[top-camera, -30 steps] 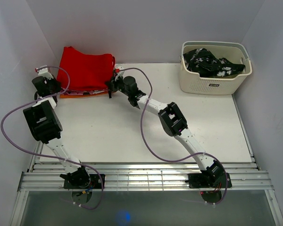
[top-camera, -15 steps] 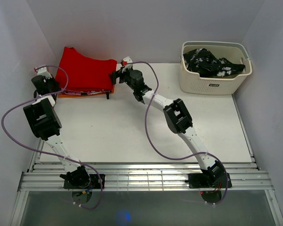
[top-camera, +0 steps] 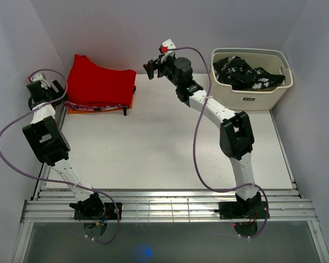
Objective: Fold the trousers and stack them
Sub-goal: Neatly place the folded trousers to the corner
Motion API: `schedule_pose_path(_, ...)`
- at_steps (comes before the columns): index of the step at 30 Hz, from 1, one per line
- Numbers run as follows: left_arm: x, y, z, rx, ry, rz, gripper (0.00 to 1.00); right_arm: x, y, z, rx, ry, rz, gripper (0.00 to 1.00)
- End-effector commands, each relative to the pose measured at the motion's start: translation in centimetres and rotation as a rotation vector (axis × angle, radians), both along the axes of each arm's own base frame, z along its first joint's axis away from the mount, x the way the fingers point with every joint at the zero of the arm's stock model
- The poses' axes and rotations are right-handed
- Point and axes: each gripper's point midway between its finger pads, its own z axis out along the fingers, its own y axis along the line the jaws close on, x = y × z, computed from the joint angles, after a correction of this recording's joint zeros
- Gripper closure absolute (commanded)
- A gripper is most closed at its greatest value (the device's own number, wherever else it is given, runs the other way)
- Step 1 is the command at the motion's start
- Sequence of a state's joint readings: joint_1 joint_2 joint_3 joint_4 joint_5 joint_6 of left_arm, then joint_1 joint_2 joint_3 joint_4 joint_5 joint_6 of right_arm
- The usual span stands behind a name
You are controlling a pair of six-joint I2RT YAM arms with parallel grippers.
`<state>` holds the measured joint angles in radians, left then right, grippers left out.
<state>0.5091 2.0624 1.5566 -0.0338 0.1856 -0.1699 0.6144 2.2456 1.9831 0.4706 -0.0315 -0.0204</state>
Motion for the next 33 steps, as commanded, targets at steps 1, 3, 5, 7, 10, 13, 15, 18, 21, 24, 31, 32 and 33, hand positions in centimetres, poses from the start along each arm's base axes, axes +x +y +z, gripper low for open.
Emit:
schedule_pose_path(1, -1.8, -0.1, 13.1, 0.099, -0.140, -0.022, 0.02, -3.1, -4.2, 6.9, -0.053, -0.067, 0.025, 0.10)
schedule_pose_path(3, -2.9, -1.4, 17.1, 0.116, -0.153, -0.069, 0.02, -4.8, -7.4, 7.5, -0.100, -0.014, 0.022, 0.10)
schedule_pose_path(5, -3.6, -3.5, 19.3, 0.129, -0.158, -0.180, 0.02, -6.2, -9.5, 6.4, -0.158, 0.062, 0.031, 0.10)
schedule_pose_path(7, -5.4, -5.9, 21.0, 0.138, -0.142, -0.288, 0.02, -7.5, -13.0, 7.0, -0.181, 0.104, 0.011, 0.10)
schedule_pose_path(10, -7.6, -10.3, 21.7, 0.129, -0.116, -0.443, 0.02, -9.9, -17.8, 4.7, -0.249, 0.255, -0.013, 0.10)
schedule_pose_path(13, -9.3, -14.8, 20.3, 0.137, -0.067, -0.551, 0.02, -12.8, -22.8, 0.9, -0.310, 0.392, -0.040, 0.10)
schedule_pose_path(15, -9.5, -18.5, 18.4, 0.167, -0.001, -0.590, 0.02, -14.8, -25.9, 0.0, -0.329, 0.414, -0.068, 0.10)
schedule_pose_path(18, -10.9, -24.6, 14.2, 0.171, 0.105, -0.674, 0.02, -18.5, -28.8, -5.0, -0.352, 0.558, -0.065, 0.10)
schedule_pose_path(21, -12.8, -29.9, 10.6, 0.092, 0.165, -0.778, 0.02, -22.3, -29.8, -9.2, -0.375, 0.667, -0.025, 0.10)
schedule_pose_path(24, -14.8, -34.2, 7.4, 0.022, 0.230, -0.880, 0.02, -25.5, -29.8, -12.7, -0.401, 0.746, 0.022, 0.10)
schedule_pose_path(31, -17.4, -36.1, 4.1, -0.012, 0.277, -0.911, 0.02, -28.1, -29.7, -16.8, -0.369, 0.856, 0.035, 0.10)
schedule_pose_path(32, -17.6, -36.1, 4.2, -0.010, 0.270, -0.909, 0.02, -28.1, -29.8, -16.8, -0.365, 0.860, 0.030, 0.10)
schedule_pose_path(33, -17.6, -36.1, 5.0, 0.003, 0.234, -0.908, 0.02, -28.1, -29.7, -16.8, -0.362, 0.861, 0.029, 0.10)
